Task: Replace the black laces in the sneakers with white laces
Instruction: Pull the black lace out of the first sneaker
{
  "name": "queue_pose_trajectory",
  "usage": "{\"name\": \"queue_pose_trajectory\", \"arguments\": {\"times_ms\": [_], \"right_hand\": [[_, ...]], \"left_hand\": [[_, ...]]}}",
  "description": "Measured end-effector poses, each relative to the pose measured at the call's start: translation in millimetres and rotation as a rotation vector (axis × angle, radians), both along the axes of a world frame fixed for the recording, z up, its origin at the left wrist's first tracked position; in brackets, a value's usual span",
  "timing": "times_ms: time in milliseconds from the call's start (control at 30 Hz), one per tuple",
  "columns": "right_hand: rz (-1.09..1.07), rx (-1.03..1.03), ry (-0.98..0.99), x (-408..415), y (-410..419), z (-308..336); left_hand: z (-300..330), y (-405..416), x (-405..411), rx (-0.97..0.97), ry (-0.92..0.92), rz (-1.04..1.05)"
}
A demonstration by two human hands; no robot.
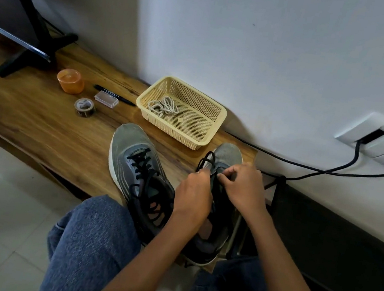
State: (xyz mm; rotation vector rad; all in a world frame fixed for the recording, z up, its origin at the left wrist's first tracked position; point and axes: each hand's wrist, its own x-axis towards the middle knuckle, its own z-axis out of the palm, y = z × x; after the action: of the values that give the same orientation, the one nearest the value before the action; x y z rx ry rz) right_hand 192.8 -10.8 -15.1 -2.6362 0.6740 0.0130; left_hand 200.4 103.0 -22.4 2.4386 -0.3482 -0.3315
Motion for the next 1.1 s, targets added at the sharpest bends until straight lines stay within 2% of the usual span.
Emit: {"name": "queue_pose_trajectory", "arguments": {"times_ms": [200, 300, 600, 800, 933, 1033, 1100], "right_hand": [[-0.031, -0.132, 0.049, 15, 10, -10], [-0.025, -0.106, 0.037, 19, 9, -20], [0.065, 0.38, 0.004, -10, 1, 16], [0.223, 0.702, 0.156, -36, -6, 43], [0.112, 0.605, 0.099, -34, -4, 44], [-0.066, 0.368, -0.077, -24, -1, 30], [-0.106, 0.228, -0.145, -16, 1, 20]], "left_hand": [[-1, 0, 0, 0.009, -0.004, -0.017], [-1, 0, 0, -0.004, 0.006, -0.012], [-1, 1, 0, -0.031, 0.012, 0.03], [-1, 2, 2, -0.043, 0.037, 0.032], [-2, 1, 2, -0.022, 0.016, 0.028], [-2, 0, 1, -0.019, 0.001, 0.025], [-1, 0, 2, -0.016, 0.001, 0.025]]}}
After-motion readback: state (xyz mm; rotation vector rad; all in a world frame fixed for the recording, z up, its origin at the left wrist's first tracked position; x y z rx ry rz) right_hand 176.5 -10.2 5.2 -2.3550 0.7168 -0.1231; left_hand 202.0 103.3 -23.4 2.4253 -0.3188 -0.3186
